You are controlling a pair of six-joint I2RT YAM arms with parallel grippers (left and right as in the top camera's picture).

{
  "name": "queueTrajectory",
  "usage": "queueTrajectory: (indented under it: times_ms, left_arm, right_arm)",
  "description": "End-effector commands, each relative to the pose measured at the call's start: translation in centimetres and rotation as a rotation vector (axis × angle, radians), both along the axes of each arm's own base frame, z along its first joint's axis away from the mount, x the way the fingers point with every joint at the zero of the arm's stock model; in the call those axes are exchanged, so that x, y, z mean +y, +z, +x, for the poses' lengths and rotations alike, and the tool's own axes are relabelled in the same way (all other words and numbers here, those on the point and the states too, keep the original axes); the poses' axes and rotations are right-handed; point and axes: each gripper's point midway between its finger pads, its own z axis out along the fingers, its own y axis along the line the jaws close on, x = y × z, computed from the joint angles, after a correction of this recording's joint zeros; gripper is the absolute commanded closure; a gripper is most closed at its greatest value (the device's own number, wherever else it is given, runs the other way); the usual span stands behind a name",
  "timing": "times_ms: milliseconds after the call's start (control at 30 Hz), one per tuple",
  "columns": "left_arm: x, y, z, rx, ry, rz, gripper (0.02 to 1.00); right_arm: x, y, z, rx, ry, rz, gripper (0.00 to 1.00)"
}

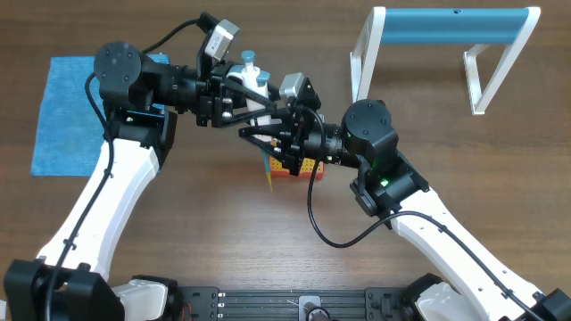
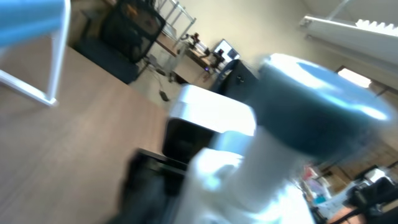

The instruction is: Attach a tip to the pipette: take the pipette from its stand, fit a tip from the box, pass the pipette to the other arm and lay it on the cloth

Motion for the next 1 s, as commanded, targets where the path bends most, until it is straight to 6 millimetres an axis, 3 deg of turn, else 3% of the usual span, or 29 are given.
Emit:
queueTrajectory:
  times_ms: [33,67,100,133,167,200,267,333,367,400,467,533,567,633,667,700,733,767,800,833,867,933,967,1000]
  left_arm:
    - [1.4,0.8,0.6,-0.029,0.027,0.004,0.991]
    - [1.4,0.8,0.6,-0.028,0.027,0.004,0.991]
    - [1.4,0.6,0.8,-0.024,0.027,0.004,0.989]
    - [1.4,0.5,1.0,-0.017,0.029,0.005,0.991]
    - [1.8,-0.2,1.8,0.004,0.043,0.007,0.993]
    - [2.7,-1.0,3.1,0.034,0.074,0.01,0.993]
    - [7.4,-3.8,7.3,0.154,0.213,0.01,0.993]
    - [14.0,-7.5,11.2,0.279,0.378,-0.012,0.993]
    - [16.3,-9.4,12.4,0.338,0.431,-0.025,0.993]
    - [17.6,-11.1,13.3,0.375,0.475,-0.036,0.993]
    - [17.9,-13.9,15.3,0.375,0.605,-0.032,0.993]
    - [19.4,-20.5,17.5,0.552,0.896,0.111,0.993]
    - [21.2,-23.8,17.2,0.663,1.053,0.258,0.993]
    - [24.0,-25.1,16.4,0.735,1.188,0.474,0.996]
    - [25.8,-23.6,16.3,0.704,1.223,0.606,0.991]
    - [28.7,-19.4,16.8,0.601,1.261,0.745,0.993]
    - [30.7,-16.8,17.1,0.531,1.28,0.839,0.993]
    - [32.8,-15.5,16.9,0.508,1.302,0.946,0.991]
    - [35.8,-15.1,16.4,0.531,1.299,1.11,0.993]
    - [38.0,-16.4,15.7,0.601,1.289,1.24,0.996]
    - [39.4,-18.1,15.5,0.642,1.252,1.332,0.993]
    - [41.2,-23.5,15.2,0.741,1.148,1.449,0.993]
    - [42.0,-26.4,15.1,0.787,1.111,1.492,0.996]
    - [42.5,-28.9,15.1,0.797,1.059,1.536,0.993]
  right_arm:
    - [0.0,0.6,0.3,-0.045,-0.013,0.0,0.921]
    - [0.0,0.6,0.3,-0.045,-0.013,0.0,0.919]
    - [0.0,0.6,0.3,-0.045,-0.013,0.0,0.645]
    - [0.0,0.6,0.3,-0.045,-0.013,0.0,0.141]
    - [0.0,0.6,0.3,-0.044,-0.013,-0.001,0.139]
    - [-0.3,-0.7,0.4,0.009,-0.019,-0.035,0.139]
    - [-1.5,-3.2,-0.2,0.143,0.032,-0.093,0.141]
    - [-4.2,-3.1,-1.8,0.292,0.188,-0.046,0.139]
    - [-5.1,-2.8,-1.5,0.344,0.191,-0.026,0.137]
    - [-5.8,-2.8,-0.9,0.353,0.167,-0.021,0.137]
    - [-5.8,-2.9,-0.6,0.353,0.147,-0.024,0.137]
    - [-5.8,-3.0,-0.3,0.366,0.128,-0.024,0.137]
    - [-5.8,-3.0,-0.3,0.366,0.129,-0.023,0.137]
    - [-5.8,-3.0,-0.3,0.366,0.129,-0.024,0.137]
    - [-5.8,-3.1,-0.1,0.365,0.115,-0.027,0.137]
    - [-5.9,-4.0,1.5,0.376,0.002,-0.049,0.137]
    - [-6.8,-5.6,3.6,0.442,-0.156,-0.081,0.137]
    - [-9.0,-8.7,5.9,0.505,-0.39,-0.169,0.137]
    - [-12.2,-12.3,7.1,0.57,-0.623,-0.303,0.134]
    - [-15.8,-15.0,7.2,0.61,-0.821,-0.434,0.134]
    - [-19.2,-16.1,7.3,0.601,-0.994,-0.539,0.134]
    - [-25.6,-14.6,7.6,0.501,-1.33,-0.681,0.134]
    - [-27.3,-13.0,7.9,0.447,-1.431,-0.711,0.134]
    - [-27.4,-12.6,8.0,0.443,-1.437,-0.708,0.134]
